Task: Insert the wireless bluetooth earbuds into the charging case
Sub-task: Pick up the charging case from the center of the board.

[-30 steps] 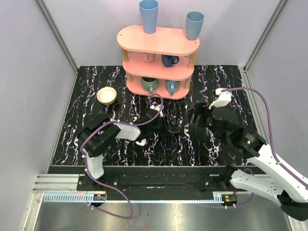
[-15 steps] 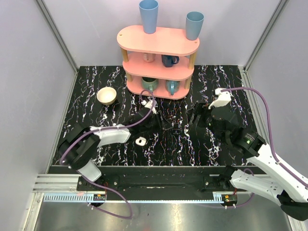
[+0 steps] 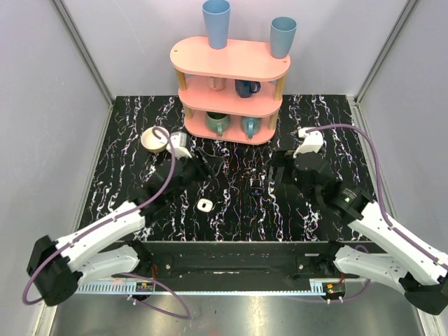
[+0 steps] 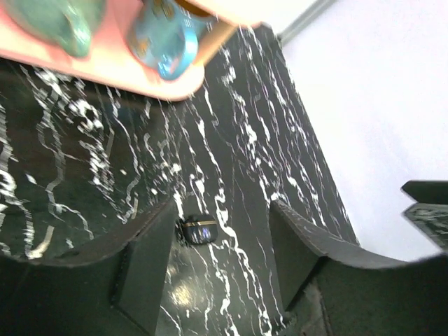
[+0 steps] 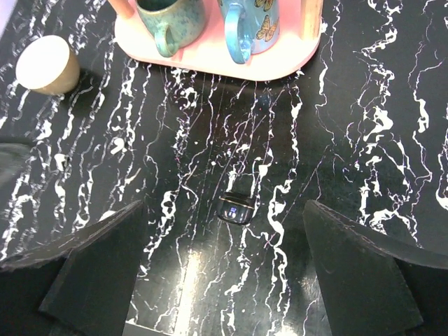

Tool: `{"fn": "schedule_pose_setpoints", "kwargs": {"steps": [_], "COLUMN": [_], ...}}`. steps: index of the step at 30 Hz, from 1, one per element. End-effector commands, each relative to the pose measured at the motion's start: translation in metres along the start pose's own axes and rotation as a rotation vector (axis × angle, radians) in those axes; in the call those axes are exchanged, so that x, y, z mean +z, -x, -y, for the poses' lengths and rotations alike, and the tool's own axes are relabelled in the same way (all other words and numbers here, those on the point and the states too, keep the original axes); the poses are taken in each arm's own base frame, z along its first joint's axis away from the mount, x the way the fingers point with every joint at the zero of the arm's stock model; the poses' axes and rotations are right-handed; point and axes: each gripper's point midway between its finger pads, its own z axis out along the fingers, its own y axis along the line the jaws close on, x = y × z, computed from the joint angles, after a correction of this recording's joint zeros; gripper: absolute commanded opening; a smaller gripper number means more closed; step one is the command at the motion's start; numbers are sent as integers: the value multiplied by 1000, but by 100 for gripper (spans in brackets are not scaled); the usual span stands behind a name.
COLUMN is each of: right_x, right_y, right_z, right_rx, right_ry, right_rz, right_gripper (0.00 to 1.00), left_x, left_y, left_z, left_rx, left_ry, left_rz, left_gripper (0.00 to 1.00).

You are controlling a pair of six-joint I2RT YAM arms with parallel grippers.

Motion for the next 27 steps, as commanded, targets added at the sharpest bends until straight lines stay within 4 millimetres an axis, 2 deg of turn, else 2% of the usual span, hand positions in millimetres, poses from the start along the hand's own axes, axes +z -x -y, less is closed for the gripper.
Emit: {"fn": "schedule_pose_setpoints", "kwargs": {"steps": [1,2,4,7,11,13,15,18,21,27], "right_x": [14,16,25,30,35,43,48,60,74,82], "right_y": [10,12,1,2,14,15,14,0,-28,-64], "right_z": [-8,-12,-25,-38,-55,-59,-62,-69,-73,-85], "right_rx": [-74,-98,-144,-194,-290,-331,-354,-416,-536,-559], "right_ry": [0,18,72,125,202,211,218,250,303,410], "right_rz": [16,19,-31,-53,2,7,7,-28,-101,-193], "right_gripper": [100,100,100,100,100,100,100,100,100,100], "left_x": [-28,-36,-45,-62,-89,-98,-110,-124,-133,-144], "left_y": [44,48,54,62,75,77,88,93,98,103], "left_z": [-23,-26,-31,-39,-47,-53,-62,-76,-81,-94], "left_rx": [92,122,140,155,183,239,252,303,335,382], "left_ry": [116,128,158,193,221,249,312,386,406,482], "left_rz": [177,184,202,228,270,266,300,307,324,325], "left_gripper": [66,69,74,82,97,98,99,99,99,99]}}
